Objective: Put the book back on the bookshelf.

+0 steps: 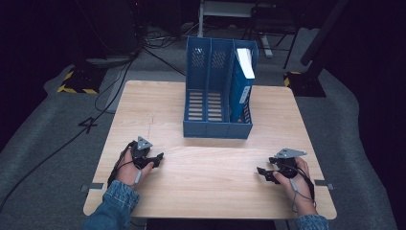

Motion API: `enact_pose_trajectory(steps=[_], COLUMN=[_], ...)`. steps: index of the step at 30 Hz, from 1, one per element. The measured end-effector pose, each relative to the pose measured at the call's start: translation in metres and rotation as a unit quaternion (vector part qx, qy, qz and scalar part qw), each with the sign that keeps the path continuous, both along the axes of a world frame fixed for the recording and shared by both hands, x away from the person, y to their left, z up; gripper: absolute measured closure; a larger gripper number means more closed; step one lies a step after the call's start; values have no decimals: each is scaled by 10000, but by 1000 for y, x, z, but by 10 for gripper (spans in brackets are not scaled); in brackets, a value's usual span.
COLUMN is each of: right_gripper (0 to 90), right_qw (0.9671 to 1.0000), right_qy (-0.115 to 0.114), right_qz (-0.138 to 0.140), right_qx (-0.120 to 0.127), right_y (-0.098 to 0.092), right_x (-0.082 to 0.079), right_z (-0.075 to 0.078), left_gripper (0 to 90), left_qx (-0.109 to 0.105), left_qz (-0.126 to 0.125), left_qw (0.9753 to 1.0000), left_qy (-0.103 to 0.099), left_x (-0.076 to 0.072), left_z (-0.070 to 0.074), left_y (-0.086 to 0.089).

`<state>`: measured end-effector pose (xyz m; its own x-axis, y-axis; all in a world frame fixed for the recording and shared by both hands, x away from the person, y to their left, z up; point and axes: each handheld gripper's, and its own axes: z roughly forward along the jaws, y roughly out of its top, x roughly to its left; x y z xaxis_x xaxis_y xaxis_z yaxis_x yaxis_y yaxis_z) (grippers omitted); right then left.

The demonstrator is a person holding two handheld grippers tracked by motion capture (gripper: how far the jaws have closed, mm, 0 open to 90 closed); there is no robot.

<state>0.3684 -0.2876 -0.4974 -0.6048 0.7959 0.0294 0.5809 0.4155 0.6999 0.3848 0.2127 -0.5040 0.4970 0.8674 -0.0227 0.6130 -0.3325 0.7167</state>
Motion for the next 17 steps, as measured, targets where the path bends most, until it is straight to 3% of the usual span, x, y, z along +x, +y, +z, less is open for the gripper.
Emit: enact_pose_trajectory(steps=[3,4,17], right_gripper=[188,125,16], right_qw=[9998,9996,9995], right_qy=[-169,-267,-202], right_qz=[-70,-73,-241], right_qx=[12,-36,-93], right_y=[3,5,8], right_x=[-1,0,6], right_z=[-4,-6,-9], left_gripper=[349,349,346], left_qx=[2,0,0], left_qz=[-5,-9,-1], left_qw=[10000,10000,10000], left_qy=[10,7,9], left_x=[0,0,0], left_z=[0,0,0], left_y=[0,0,-2])
